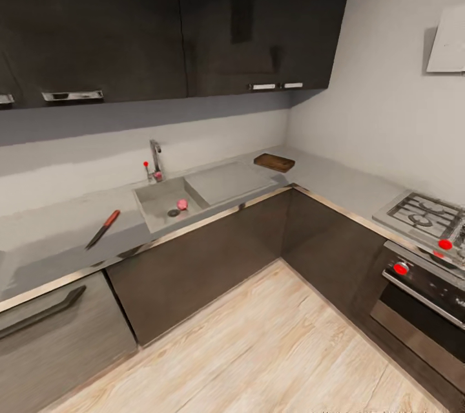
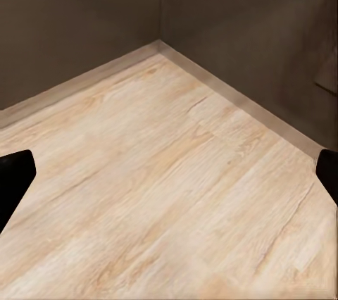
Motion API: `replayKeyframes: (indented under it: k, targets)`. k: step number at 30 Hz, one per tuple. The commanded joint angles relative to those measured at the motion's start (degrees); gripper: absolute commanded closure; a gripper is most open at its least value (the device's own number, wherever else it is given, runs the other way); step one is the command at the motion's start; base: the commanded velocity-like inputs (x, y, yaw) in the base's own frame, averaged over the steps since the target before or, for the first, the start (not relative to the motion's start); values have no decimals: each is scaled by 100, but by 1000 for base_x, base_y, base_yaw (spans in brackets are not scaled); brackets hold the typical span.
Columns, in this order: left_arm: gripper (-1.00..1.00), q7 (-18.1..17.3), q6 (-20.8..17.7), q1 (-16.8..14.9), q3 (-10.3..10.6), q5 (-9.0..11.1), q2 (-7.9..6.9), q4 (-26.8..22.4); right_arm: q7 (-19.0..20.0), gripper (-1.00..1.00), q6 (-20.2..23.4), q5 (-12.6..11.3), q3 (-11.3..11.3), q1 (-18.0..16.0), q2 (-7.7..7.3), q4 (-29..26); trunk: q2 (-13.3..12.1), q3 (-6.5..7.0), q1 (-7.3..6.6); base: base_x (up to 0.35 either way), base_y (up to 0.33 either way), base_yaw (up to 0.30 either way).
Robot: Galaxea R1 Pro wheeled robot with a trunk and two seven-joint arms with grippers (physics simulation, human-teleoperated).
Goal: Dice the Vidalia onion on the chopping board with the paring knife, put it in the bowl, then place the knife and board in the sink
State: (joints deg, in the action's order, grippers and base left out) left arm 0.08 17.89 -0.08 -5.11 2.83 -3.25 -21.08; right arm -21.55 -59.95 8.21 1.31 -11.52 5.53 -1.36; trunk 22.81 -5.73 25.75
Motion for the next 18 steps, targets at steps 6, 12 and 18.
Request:
replayKeyframes:
  k: [6,12,18]
  targets:
    - [-100,1,12,-1,15,30,0,-2,-60,-100,-5,49,10,-7,9,4,11,21,4,0,0,-197]
    - [-100,1,12,-1,18,30,0,-1,-30,-100,-5,62,18,-6,2,17,11,30,4,0,0,-47]
    - [-100,1,12,-1,17,33,0,3,-16,-100,-5,75,19,-8,-7,22,11,31,4,0,0,-4]
